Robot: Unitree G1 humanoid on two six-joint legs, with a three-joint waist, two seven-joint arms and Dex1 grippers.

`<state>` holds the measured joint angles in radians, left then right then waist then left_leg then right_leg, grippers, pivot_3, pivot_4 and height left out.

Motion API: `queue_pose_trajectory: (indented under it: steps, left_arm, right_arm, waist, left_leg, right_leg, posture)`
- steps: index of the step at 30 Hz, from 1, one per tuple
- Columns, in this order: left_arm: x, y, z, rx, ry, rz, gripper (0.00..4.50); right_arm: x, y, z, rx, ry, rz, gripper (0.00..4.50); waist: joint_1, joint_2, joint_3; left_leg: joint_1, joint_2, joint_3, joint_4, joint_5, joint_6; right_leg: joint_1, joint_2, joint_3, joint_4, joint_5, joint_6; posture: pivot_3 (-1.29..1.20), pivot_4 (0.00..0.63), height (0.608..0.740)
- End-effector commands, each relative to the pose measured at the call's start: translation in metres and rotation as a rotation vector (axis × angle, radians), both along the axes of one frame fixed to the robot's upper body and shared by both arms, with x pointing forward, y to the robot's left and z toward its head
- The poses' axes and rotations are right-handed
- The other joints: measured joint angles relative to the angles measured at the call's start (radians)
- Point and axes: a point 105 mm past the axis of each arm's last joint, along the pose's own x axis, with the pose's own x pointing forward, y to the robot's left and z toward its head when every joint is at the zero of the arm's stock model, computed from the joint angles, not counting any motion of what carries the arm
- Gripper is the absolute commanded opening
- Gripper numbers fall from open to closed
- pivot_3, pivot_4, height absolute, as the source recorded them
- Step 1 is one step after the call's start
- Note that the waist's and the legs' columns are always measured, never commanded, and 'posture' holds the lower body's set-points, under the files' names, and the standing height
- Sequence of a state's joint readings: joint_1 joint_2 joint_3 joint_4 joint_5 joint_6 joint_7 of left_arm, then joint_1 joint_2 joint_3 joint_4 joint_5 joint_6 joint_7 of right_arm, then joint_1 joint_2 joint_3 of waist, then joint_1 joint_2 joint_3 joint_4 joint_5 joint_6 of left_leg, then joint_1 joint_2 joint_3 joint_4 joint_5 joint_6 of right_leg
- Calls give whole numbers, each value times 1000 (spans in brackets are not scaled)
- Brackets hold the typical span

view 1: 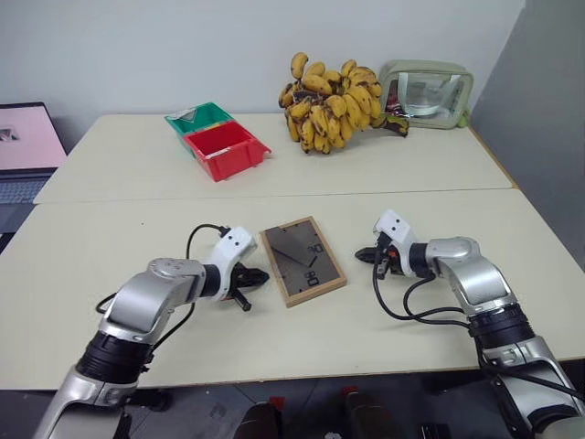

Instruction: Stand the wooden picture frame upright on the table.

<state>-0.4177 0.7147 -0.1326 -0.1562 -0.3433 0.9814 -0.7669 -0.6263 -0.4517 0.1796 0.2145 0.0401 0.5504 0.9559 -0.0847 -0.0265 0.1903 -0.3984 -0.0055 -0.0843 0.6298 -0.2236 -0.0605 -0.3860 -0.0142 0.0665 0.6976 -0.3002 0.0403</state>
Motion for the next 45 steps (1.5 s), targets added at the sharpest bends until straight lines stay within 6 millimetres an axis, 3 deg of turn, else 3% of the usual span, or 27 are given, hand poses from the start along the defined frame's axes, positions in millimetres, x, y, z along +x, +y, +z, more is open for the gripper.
queue_pose_trajectory:
  steps: [1,5,7,13,20,26,32,38,41,45]
  left_arm:
    - [-1,20,-10,43,34,93,48]
    - [11,9,-4,1,-33,119,48]
    - [17,-6,2,-16,-97,85,48]
    - [10,-36,3,-19,-84,-64,48]
    - [-10,-69,0,-14,-21,-272,48]
    - [-2,-94,-5,-10,-22,-340,48]
    - [22,-93,-8,15,-54,-299,48]
    - [29,-90,-9,37,-65,-305,48]
    - [20,-77,-15,75,-37,-332,48]
    - [19,-44,-12,65,-69,-280,48]
  right_arm:
    - [9,10,18,23,-70,24,0]
    - [18,25,16,48,-75,18,0]
    - [17,35,15,64,-66,41,0]
    - [3,48,14,82,-26,120,0]
    - [-11,34,21,87,4,133,0]
    - [-30,11,22,45,36,122,0]
    - [-41,-17,9,-52,68,74,0]
    - [-36,-23,8,-56,61,32,0]
    - [-30,-34,7,-96,29,-7,0]
    - [-17,-51,4,-146,-47,-89,0]
  waist:
    - [-1,0,0]
    - [2,0,0]
    - [5,0,0]
    - [29,0,0]
    - [33,0,0]
    - [54,1,0]
    - [58,2,-1]
    - [56,2,-1]
    - [56,2,-1]
    - [44,3,-2]
  left_leg:
    - [0,0,0,0,0,0]
    - [0,0,0,0,0,0]
    - [0,-1,-1,0,0,0]
    - [-2,-3,-1,1,0,0]
    - [-2,-3,-1,1,0,0]
    - [-2,-5,-2,1,0,0]
    - [-1,-6,-3,2,0,1]
    - [-1,-5,-3,2,1,2]
    - [-1,-5,-4,2,1,2]
    - [0,-4,-3,1,1,2]
  right_leg:
    - [0,0,0,0,0,0]
    - [0,0,0,0,0,0]
    - [0,0,-1,0,0,0]
    - [1,0,-1,-1,0,0]
    - [0,0,-2,-1,0,0]
    - [1,0,-2,-2,0,1]
    - [6,-1,-4,-6,0,1]
    - [7,-1,-4,-7,1,2]
    - [7,-1,-4,-7,1,2]
    - [6,-1,-4,-8,1,2]
  posture:
    - [0,150,740]
    - [0,150,740]
    - [0,150,740]
    - [0,150,740]
    - [0,150,740]
    - [0,150,740]
    - [0,150,740]
    - [0,150,740]
    - [0,150,740]
    - [0,150,740]
